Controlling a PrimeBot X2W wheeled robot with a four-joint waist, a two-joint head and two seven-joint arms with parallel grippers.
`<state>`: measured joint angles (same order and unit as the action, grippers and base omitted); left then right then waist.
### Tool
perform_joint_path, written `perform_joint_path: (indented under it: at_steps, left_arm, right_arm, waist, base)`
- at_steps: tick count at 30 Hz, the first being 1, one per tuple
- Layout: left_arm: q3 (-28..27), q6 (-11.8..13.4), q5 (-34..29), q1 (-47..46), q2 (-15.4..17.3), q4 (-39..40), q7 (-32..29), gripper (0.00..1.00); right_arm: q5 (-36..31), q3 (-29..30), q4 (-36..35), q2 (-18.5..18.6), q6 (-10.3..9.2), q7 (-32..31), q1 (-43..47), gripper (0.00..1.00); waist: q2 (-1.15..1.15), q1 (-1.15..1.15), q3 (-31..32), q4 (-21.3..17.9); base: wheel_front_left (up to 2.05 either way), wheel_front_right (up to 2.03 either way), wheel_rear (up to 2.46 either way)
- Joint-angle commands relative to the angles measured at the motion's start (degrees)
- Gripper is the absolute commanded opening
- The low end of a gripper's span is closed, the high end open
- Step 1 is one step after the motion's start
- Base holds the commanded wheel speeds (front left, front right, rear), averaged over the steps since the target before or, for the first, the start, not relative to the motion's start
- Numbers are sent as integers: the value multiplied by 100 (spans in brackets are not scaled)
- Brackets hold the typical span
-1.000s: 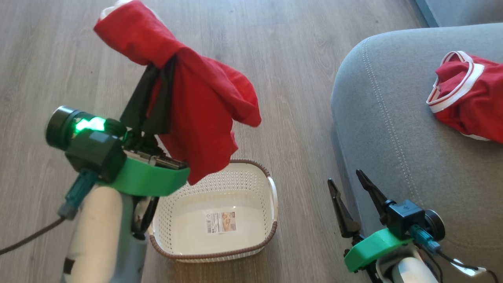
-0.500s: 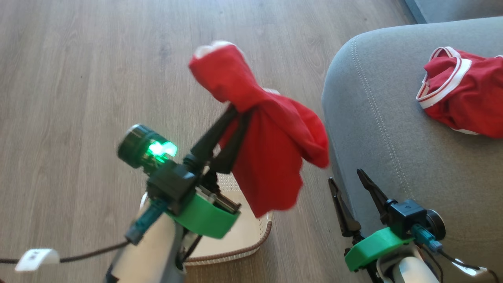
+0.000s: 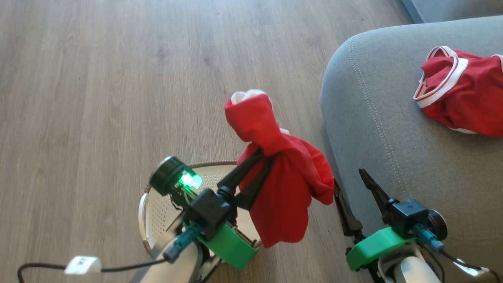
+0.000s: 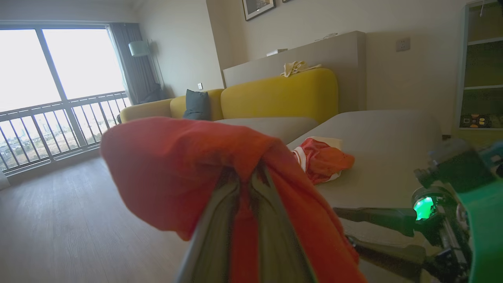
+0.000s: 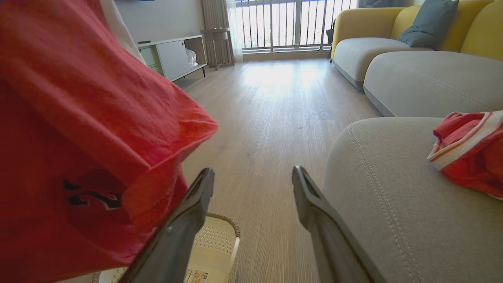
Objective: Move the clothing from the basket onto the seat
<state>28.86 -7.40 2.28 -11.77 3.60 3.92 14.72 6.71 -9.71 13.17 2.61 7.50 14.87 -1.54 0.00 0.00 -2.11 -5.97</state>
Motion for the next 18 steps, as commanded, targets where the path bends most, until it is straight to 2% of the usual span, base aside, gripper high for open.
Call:
perform_joint_path:
  at_steps: [1, 18]
  left_arm:
    - [-138, -3, -67, -150, 33, 147, 28, 0]
    - [-142, 48, -138, -119, 58, -36, 28, 0]
  right_arm:
    - [-26, -105, -199, 27, -1, 13, -111, 100]
    - [-162, 3, -259, 54, -1, 13, -185, 100]
  waist:
    - [0, 0, -2, 5]
    - [0, 0, -60, -45]
  base:
    - [0, 0, 0]
    - [0, 0, 0]
